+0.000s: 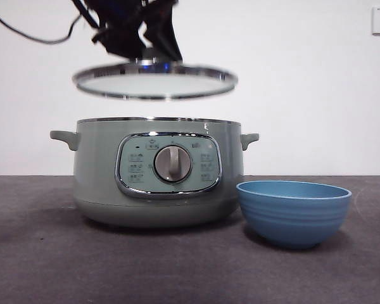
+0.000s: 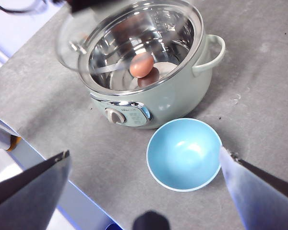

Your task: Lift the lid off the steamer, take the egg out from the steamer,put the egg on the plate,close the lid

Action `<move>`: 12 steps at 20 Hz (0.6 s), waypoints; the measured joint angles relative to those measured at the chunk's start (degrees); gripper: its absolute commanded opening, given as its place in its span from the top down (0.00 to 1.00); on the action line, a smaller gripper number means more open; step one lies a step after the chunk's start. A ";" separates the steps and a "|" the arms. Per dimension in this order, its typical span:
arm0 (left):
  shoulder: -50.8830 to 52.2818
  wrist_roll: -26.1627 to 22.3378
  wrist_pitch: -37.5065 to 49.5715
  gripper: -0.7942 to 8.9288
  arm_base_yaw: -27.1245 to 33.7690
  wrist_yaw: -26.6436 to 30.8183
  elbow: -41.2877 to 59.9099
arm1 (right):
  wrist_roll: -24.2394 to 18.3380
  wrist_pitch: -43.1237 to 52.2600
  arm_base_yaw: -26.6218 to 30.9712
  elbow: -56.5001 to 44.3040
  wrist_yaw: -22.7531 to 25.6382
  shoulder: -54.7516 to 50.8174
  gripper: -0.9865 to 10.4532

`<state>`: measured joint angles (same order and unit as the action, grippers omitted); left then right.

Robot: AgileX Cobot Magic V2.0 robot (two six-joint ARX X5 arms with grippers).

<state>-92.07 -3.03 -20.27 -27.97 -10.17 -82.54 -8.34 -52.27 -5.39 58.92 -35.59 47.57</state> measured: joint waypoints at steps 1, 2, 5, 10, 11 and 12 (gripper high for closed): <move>1.27 0.02 -0.24 0.93 0.00 0.00 -0.11 | 0.00 0.09 0.00 0.00 0.00 0.33 0.39; 2.56 0.02 -0.76 0.93 0.00 0.00 -0.11 | 0.00 0.50 0.00 0.00 0.00 0.72 0.39; 8.33 0.02 -4.72 0.93 0.00 0.66 -0.11 | 1.33 4.44 -0.68 0.00 -0.04 2.71 0.39; 22.34 0.04 -12.41 0.93 0.00 4.72 -0.11 | 6.67 14.93 -6.40 0.00 0.13 7.80 0.39; 25.16 0.04 -14.16 0.93 0.00 5.75 -0.13 | 7.98 17.33 -8.39 0.00 0.81 9.29 0.39; 27.52 0.04 -15.87 0.93 0.00 6.71 -0.13 | 9.05 19.43 -10.25 0.00 2.10 10.67 0.39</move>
<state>-64.55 -2.98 -36.14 -27.97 -3.46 -82.67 0.71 -32.84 -15.64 58.92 -33.50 58.24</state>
